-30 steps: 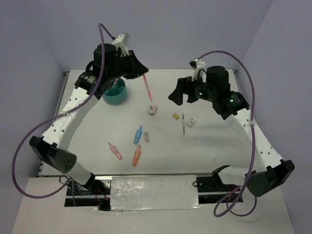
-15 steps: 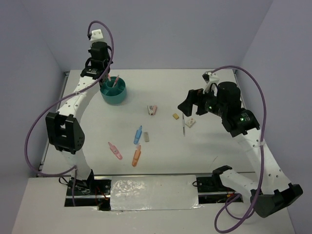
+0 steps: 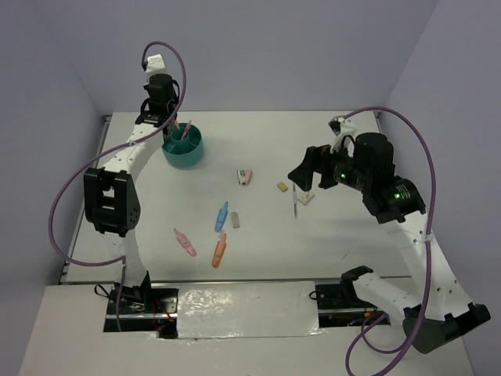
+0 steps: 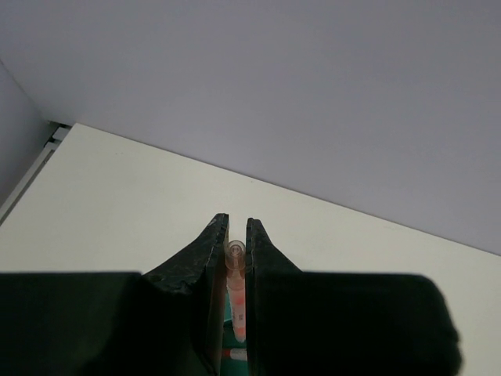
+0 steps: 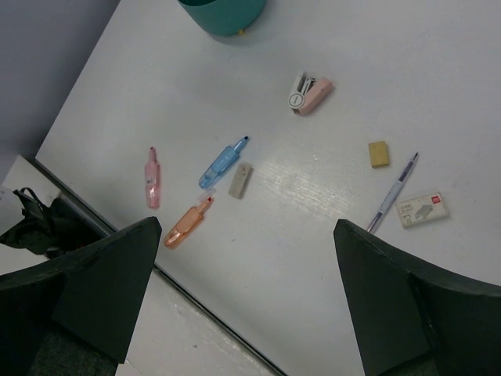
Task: Sort the stationery into containers
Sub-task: Place the pen in the storage box, then pick up the pen from the center of the board.
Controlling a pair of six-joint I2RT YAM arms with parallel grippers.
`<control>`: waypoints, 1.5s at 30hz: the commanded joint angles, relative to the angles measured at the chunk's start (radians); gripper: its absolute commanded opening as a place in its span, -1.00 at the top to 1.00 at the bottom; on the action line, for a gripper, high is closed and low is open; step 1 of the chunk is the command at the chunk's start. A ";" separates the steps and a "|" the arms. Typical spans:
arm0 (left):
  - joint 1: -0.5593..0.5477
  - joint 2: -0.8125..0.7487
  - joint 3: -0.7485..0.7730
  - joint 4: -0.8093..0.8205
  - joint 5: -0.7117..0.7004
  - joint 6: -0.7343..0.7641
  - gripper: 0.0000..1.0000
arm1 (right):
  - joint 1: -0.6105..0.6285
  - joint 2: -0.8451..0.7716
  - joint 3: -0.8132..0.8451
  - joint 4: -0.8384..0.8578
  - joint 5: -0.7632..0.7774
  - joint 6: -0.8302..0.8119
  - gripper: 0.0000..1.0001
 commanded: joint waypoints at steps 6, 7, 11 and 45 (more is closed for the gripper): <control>-0.006 -0.067 -0.185 0.094 -0.012 -0.061 0.80 | 0.005 -0.007 0.068 -0.008 0.011 -0.011 -0.99; -0.006 -0.088 -0.234 0.110 -0.009 -0.065 0.65 | 0.004 -0.007 0.065 -0.004 0.011 -0.009 -0.99; -0.006 -0.113 -0.244 0.078 0.042 -0.075 -0.11 | 0.003 0.003 0.044 0.021 -0.012 0.004 -0.99; -0.063 -0.880 -0.542 -0.732 0.510 -0.071 -0.99 | 0.042 0.854 0.074 0.124 0.450 0.054 -0.09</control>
